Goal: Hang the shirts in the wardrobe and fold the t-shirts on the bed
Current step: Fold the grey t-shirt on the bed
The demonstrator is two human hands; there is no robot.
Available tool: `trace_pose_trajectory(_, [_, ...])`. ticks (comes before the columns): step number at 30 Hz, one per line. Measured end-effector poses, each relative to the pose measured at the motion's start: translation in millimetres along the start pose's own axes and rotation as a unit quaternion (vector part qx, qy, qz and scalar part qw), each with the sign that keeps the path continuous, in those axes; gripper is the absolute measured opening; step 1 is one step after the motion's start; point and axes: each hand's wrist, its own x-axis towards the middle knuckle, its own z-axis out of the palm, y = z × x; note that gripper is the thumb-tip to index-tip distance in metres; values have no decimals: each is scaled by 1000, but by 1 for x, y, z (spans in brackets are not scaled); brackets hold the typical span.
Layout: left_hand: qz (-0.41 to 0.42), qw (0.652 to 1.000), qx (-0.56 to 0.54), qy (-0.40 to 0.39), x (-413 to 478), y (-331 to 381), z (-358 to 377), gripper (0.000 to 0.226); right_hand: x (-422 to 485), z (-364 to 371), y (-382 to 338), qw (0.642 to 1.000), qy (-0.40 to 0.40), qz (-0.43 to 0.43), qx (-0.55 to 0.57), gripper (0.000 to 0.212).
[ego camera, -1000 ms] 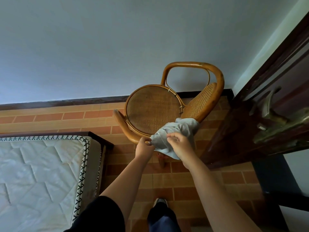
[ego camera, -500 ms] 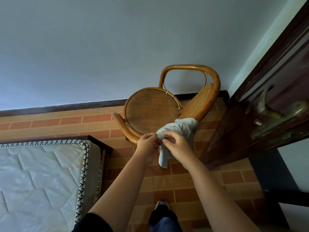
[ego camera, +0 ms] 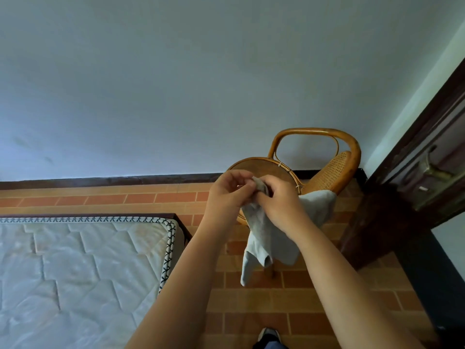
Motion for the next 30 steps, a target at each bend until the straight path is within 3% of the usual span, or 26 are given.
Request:
trace_pose_trajectory(5, [62, 991, 116, -7, -53, 19, -56, 21, -43, 35, -36, 996, 42, 27, 79, 19])
trace_pose_trajectory(8, [48, 983, 176, 6, -82, 18, -94, 16, -65, 54, -57, 984, 76, 38, 155, 18])
trace_pose_trajectory(14, [17, 962, 264, -66, -140, 16, -129, 48, -99, 92, -97, 954, 103, 36, 279, 27])
trace_pose_trajectory(17, [63, 950, 306, -1, -150, 15, -141, 19, -113, 109, -108, 949, 97, 32, 298, 28])
trace_pose_trajectory(18, [70, 951, 299, 14, -153, 18, -144, 11, -117, 112, -110, 949, 93, 30, 299, 29])
trace_pose_trajectory(20, [80, 959, 271, 33, -159, 27, -150, 21, -122, 114, -112, 953, 86, 26, 289, 28])
trace_pose_trajectory(26, [109, 976, 176, 65, -165, 74, -157, 21, -127, 97, -121, 970, 56, 32, 234, 22])
trace_pose_trajectory(30, [134, 968, 194, 81, -164, 101, -148, 21, -140, 89, -134, 992, -63, -58, 87, 26])
